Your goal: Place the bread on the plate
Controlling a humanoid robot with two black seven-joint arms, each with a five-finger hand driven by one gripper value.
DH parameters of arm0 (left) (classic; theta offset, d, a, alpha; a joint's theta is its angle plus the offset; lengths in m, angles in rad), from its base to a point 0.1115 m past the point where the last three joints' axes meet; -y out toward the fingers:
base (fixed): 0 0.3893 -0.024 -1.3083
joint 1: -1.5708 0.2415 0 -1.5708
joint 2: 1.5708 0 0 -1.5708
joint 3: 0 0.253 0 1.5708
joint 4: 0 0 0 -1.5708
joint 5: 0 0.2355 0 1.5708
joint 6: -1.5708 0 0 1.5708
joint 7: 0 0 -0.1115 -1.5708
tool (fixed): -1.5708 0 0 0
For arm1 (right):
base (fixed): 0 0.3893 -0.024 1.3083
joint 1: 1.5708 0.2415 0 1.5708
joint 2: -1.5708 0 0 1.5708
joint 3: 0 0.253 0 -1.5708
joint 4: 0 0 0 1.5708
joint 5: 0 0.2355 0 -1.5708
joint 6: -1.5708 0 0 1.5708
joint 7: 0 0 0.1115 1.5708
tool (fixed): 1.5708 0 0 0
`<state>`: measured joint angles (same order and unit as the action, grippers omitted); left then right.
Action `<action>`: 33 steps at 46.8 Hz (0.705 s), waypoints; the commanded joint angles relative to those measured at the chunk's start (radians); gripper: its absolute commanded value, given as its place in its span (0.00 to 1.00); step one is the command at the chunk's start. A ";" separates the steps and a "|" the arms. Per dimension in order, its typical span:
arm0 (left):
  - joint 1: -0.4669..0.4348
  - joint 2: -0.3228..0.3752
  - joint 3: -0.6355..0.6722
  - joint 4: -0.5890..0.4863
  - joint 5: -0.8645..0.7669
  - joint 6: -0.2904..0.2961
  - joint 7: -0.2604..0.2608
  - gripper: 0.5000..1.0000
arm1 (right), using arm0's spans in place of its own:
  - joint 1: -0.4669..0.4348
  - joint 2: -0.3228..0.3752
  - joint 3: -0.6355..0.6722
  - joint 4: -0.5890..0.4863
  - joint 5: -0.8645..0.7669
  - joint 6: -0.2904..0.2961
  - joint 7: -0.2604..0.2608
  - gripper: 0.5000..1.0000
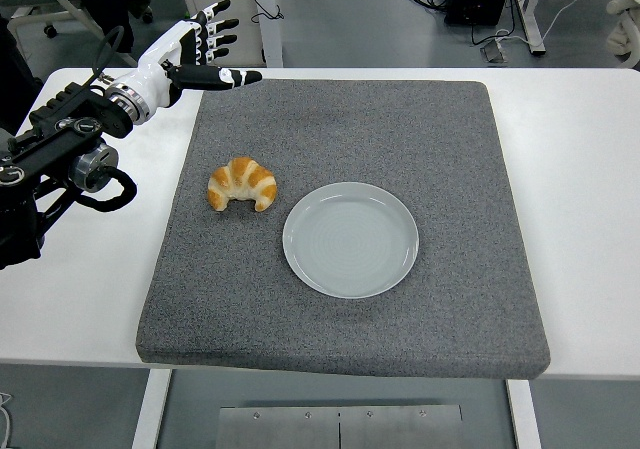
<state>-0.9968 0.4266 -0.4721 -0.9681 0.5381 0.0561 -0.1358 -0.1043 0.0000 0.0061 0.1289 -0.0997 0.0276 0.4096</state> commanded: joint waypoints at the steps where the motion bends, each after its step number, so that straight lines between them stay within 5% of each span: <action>1: -0.009 0.030 0.035 -0.055 0.034 0.002 0.019 0.92 | 0.000 0.000 0.000 0.000 0.000 0.000 0.000 1.00; 12: -0.029 0.139 0.174 -0.264 0.206 0.051 0.093 0.92 | 0.000 0.000 0.000 0.000 0.000 0.000 0.000 1.00; 33: -0.025 0.173 0.262 -0.310 0.451 0.119 0.097 0.93 | 0.000 0.000 0.000 0.000 0.000 0.000 0.000 1.00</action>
<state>-1.0217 0.5970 -0.2199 -1.2763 0.9603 0.1747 -0.0376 -0.1042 0.0000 0.0061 0.1289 -0.0997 0.0276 0.4096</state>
